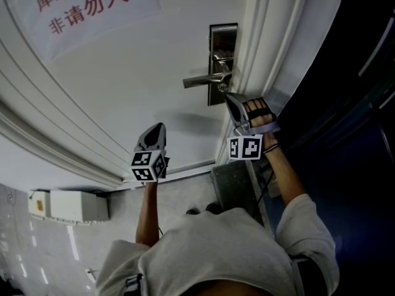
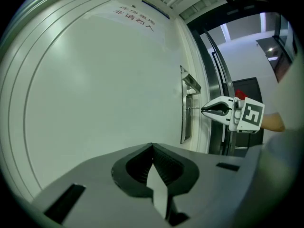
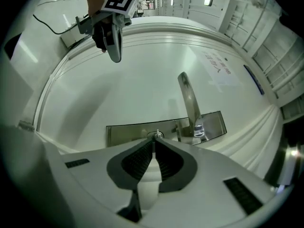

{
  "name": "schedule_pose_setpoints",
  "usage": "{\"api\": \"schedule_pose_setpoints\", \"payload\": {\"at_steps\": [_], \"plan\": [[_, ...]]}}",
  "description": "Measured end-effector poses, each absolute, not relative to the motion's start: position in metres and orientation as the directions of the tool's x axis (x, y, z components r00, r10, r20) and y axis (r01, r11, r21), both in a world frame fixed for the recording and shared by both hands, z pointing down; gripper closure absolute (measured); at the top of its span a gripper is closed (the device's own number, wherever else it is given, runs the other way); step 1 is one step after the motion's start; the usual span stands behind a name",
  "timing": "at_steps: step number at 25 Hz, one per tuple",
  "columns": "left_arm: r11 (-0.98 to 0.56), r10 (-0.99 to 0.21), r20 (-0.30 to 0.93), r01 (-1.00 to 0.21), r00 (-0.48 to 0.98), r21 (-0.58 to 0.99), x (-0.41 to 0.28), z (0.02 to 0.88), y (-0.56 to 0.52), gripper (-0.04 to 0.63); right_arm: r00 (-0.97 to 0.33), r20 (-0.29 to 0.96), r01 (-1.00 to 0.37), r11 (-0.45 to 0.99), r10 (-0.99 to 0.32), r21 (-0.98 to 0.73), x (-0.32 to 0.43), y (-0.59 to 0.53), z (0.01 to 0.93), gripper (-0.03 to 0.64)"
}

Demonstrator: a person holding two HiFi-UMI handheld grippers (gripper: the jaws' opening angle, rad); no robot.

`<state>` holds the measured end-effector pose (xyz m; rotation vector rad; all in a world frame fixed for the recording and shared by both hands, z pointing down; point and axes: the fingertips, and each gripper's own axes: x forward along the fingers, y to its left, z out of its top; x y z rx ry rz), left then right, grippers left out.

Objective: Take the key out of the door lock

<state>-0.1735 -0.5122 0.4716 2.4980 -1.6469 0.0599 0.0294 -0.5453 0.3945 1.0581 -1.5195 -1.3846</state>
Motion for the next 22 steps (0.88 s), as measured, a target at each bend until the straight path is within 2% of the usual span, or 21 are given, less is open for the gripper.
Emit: {"api": "schedule_pose_setpoints", "payload": {"at_steps": [3, 5, 7, 17, 22], "plan": [[-0.393, -0.908, 0.119, -0.915, 0.402, 0.091, -0.171, 0.472, -0.513, 0.577, -0.331, 0.039, -0.043, 0.057, -0.943, 0.997, 0.027, -0.545, 0.398, 0.572], [-0.392, -0.908, 0.121, -0.916, 0.400, 0.088, -0.172, 0.472, -0.512, 0.577, -0.333, 0.049, -0.034, 0.064, -0.942, 0.997, 0.026, -0.546, 0.401, 0.463], [-0.389, -0.909, 0.123, -0.917, 0.398, 0.089, -0.175, 0.473, -0.512, 0.577, -0.327, 0.048, -0.027, 0.060, -0.944, 0.998, 0.025, -0.549, 0.401, 0.411], [-0.376, -0.913, 0.130, -0.922, 0.386, 0.093, -0.182, 0.477, -0.512, 0.577, -0.298, 0.022, 0.017, 0.017, -0.954, 1.000, 0.021, -0.571, 0.396, 0.410], [-0.363, -0.918, 0.131, -0.927, 0.374, 0.097, -0.188, 0.479, -0.513, 0.577, -0.299, 0.016, 0.022, 0.010, -0.954, 1.000, 0.018, -0.579, 0.393, 0.439]]}}
